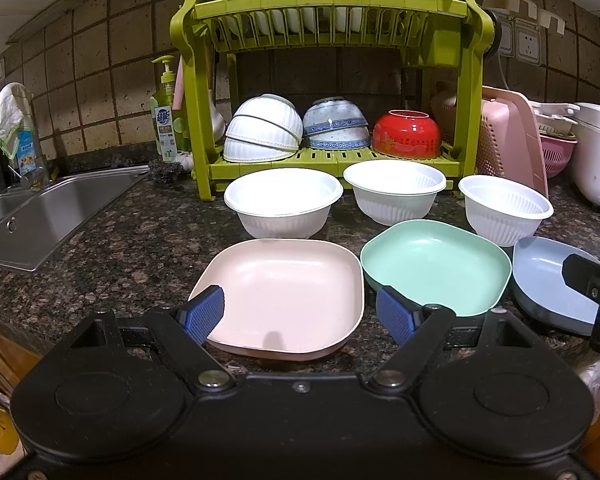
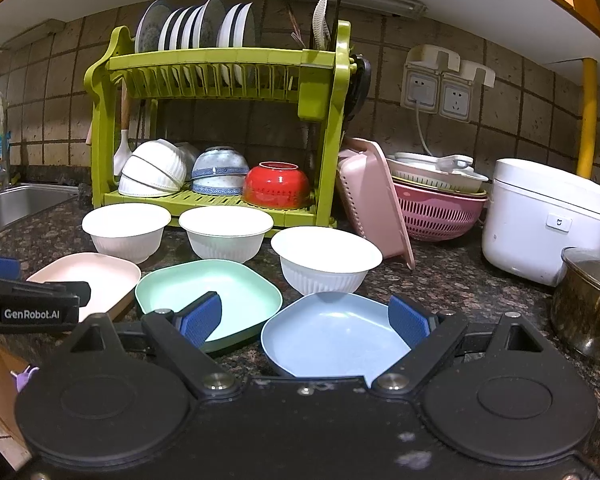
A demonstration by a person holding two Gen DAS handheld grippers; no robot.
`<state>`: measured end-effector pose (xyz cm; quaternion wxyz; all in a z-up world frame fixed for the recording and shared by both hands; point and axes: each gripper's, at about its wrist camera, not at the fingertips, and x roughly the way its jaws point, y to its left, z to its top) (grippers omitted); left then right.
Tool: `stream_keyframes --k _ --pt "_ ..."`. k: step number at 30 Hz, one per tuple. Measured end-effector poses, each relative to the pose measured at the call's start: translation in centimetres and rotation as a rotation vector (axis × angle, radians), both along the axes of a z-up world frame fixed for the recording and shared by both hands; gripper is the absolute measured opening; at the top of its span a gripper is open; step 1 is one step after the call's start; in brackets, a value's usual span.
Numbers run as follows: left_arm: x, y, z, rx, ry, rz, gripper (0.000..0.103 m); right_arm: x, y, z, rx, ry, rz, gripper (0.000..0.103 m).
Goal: Organize plates and bowls
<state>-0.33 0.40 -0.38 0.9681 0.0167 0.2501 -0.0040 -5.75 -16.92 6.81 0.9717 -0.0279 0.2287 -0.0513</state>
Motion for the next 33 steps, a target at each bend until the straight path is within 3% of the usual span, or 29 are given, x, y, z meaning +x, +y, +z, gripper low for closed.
stream_keyframes --k 33 --pt "-0.1 0.12 0.19 0.008 0.001 0.008 0.083 -0.11 0.23 0.08 -0.011 -0.007 0.006 0.095"
